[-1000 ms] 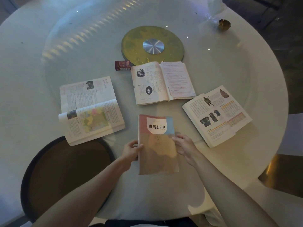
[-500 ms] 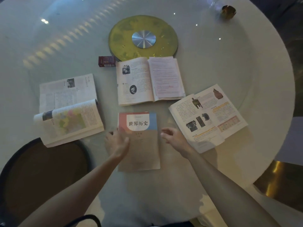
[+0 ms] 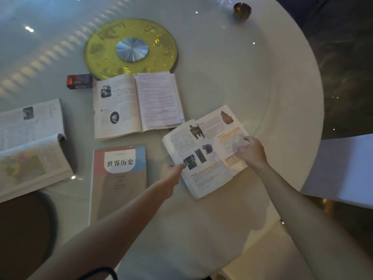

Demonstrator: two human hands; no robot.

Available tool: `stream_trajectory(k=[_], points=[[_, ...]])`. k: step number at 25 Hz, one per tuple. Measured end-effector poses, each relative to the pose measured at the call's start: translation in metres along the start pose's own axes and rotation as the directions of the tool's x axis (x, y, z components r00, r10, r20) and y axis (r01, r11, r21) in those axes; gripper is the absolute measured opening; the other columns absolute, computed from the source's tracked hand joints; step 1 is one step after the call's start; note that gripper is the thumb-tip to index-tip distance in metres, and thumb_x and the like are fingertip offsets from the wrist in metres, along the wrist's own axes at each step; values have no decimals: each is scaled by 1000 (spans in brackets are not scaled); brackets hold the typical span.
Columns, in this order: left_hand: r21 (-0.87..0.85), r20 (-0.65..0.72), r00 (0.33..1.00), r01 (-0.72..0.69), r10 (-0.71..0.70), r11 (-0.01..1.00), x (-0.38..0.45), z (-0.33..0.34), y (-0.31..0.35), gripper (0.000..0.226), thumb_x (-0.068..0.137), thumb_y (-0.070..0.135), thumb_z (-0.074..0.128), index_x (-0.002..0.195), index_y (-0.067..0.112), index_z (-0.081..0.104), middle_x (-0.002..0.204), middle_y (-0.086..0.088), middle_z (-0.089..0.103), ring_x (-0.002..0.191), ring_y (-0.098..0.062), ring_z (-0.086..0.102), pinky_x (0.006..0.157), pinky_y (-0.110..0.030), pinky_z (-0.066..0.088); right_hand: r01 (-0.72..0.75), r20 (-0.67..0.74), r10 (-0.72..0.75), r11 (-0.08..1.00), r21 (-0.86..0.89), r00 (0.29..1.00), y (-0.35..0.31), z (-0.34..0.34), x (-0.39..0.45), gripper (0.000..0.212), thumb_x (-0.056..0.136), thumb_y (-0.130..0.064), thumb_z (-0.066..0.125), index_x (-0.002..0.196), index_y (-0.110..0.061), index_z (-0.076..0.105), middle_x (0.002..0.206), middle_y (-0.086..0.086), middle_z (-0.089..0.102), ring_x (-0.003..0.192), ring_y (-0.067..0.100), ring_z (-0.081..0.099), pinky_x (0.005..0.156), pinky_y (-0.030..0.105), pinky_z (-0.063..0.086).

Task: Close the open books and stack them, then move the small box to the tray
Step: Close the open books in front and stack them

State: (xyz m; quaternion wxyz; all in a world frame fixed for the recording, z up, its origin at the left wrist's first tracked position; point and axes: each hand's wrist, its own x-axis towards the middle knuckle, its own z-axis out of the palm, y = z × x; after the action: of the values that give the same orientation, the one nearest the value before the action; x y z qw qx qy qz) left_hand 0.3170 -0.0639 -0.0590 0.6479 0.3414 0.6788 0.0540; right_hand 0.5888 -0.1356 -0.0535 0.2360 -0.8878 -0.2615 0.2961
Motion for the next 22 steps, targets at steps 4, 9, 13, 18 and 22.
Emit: stream_trajectory(k=[4, 9, 13, 18, 22], points=[[-74, -13, 999, 30, -32, 997, -2, 23, -3, 29, 88, 27, 67, 111, 9, 68, 103, -6, 74, 92, -23, 69, 70, -34, 51, -57, 43, 59, 998, -39, 997, 28, -17, 19, 53, 90, -20, 67, 138, -1, 55, 137, 18, 57, 125, 36, 58, 103, 42, 50], [-138, 22, 998, 58, -56, 989, -1, 30, 8, 17, 93, 22, 66, 106, 12, 67, 92, -5, 71, 87, -23, 65, 73, -33, 47, -146, 100, 149, 988, -40, 984, 45, -13, 25, 57, 90, -34, 68, 140, -10, 55, 137, 12, 64, 124, 35, 62, 102, 44, 53], [-143, 59, 998, 42, -34, 989, 0, 25, 13, 24, 85, 26, 77, 103, 13, 68, 94, -4, 75, 80, -18, 70, 67, -29, 52, -160, 216, 129, 978, 131, 968, 48, -18, 13, 17, 89, -19, 65, 103, -17, 73, 105, 4, 75, 92, 23, 70, 71, 32, 52], [-148, 32, 997, -61, 66, 987, -2, 4, 18, 52, 65, 22, 91, 108, 7, 67, 107, -13, 77, 94, -29, 75, 85, -46, 60, -263, 315, 149, 895, 360, 937, 41, -25, -10, 29, 87, -4, 60, 113, -12, 71, 112, 11, 80, 91, 28, 78, 75, 41, 60], [-117, -88, 966, -250, 241, 961, -12, -21, 31, 25, 83, 1, 76, 101, 12, 64, 101, -10, 76, 86, -27, 75, 73, -41, 62, -213, 292, 97, 891, 400, 951, 29, -27, -35, 31, 94, -9, 58, 117, -23, 74, 103, 1, 83, 93, 28, 81, 81, 47, 62]])
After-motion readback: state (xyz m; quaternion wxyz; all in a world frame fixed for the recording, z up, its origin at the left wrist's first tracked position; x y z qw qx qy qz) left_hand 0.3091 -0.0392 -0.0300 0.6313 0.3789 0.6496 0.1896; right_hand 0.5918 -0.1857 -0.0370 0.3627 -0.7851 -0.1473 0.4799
